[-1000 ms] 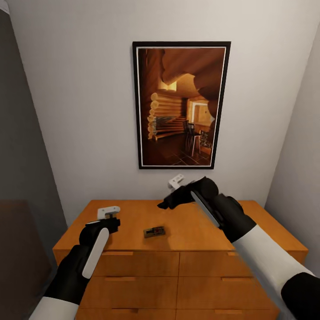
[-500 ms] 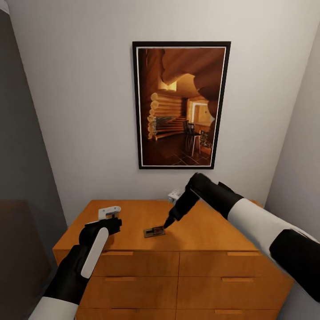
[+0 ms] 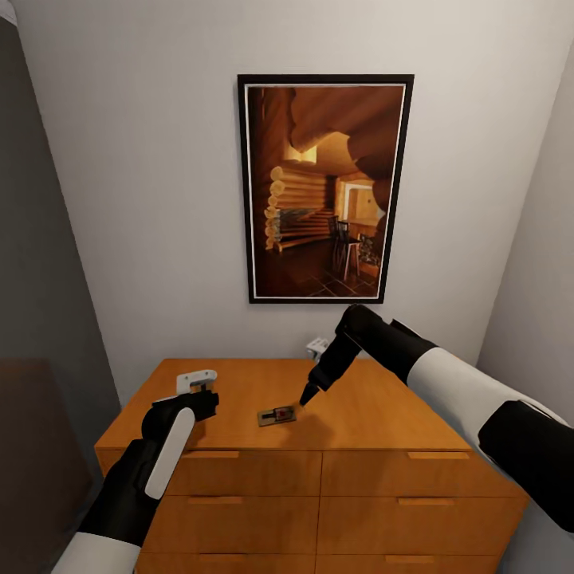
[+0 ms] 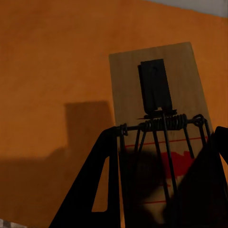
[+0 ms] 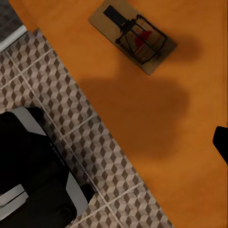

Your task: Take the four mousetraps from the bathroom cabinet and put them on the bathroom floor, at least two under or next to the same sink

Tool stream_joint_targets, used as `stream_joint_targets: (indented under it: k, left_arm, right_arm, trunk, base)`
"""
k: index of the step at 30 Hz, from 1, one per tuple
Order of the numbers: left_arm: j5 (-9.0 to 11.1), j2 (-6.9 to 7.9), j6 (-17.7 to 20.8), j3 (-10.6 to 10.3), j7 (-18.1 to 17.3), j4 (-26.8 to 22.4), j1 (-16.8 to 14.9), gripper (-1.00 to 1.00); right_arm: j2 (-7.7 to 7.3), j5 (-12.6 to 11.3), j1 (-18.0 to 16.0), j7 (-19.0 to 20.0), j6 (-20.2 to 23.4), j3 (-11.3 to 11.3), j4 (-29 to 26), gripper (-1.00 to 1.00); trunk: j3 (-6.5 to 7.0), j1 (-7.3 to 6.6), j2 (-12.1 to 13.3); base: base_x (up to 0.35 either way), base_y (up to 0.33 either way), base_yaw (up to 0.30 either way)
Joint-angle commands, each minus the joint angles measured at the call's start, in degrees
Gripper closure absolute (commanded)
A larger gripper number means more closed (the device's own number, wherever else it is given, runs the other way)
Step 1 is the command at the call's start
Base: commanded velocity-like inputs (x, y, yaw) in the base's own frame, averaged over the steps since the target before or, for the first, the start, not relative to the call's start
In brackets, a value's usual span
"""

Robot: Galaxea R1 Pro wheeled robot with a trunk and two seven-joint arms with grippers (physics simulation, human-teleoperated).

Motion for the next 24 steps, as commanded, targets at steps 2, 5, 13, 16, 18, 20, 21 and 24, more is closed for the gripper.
stream_joint_targets:
  k: [2, 5, 13, 16, 18, 20, 21, 24]
  left_arm:
    - [0.53, -0.01, 0.14, -0.07, 0.67, -0.05, -0.06, 1.00]
    - [0.54, -0.02, 0.18, -0.07, 0.68, -0.05, -0.06, 1.00]
    - [0.50, -0.02, 0.24, -0.07, 0.69, -0.10, -0.06, 1.00]
    - [0.48, -0.02, 0.24, -0.07, 0.69, -0.12, -0.06, 1.00]
    - [0.48, -0.06, 0.26, -0.07, 0.72, -0.15, -0.06, 1.00]
    - [0.47, -0.08, 0.27, -0.10, 0.74, -0.19, -0.06, 1.00]
    - [0.47, -0.08, 0.27, -0.11, 0.75, -0.22, -0.06, 1.00]
    - [0.47, -0.08, 0.22, -0.14, 0.71, -0.24, -0.06, 1.00]
  right_arm:
    - [-0.04, 0.25, -0.08, 0.00, 0.32, 0.10, -0.63, -1.00]
    - [-0.04, 0.27, -0.11, -0.24, 0.32, 0.09, -1.29, -1.00]
    - [-0.03, 0.38, -0.13, -0.21, 0.32, 0.16, -2.28, -1.00]
    - [-0.03, 0.43, -0.13, -0.10, 0.32, 0.17, -2.36, -1.00]
    - [-0.03, 0.44, -0.14, -0.06, 0.32, 0.17, -2.38, -1.00]
    - [-0.03, 0.45, -0.14, -0.01, 0.32, 0.17, -2.39, -1.00]
    - [-0.03, 0.46, -0.14, 0.00, 0.32, 0.17, -2.40, -1.00]
    - [-0.03, 0.41, -0.14, 0.04, 0.32, 0.17, -2.41, -1.00]
  trunk:
    - [-0.08, 0.01, -0.06]
    - [-0.08, 0.01, -0.06]
    - [-0.08, 0.01, -0.06]
    - [-0.08, 0.01, -0.06]
    - [-0.08, 0.01, -0.06]
    - [-0.08, 0.01, -0.06]
    - [-0.08, 0.01, -0.06]
    - [-0.08, 0.01, -0.06]
  base:
    - [0.000, 0.000, 0.000]
    - [0.000, 0.000, 0.000]
    - [0.000, 0.000, 0.000]
    - [0.000, 0.000, 0.000]
    - [0.000, 0.000, 0.000]
    - [0.000, 0.000, 0.000]
    - [0.000, 0.000, 0.000]
    - [0.049, 0.000, 0.000]
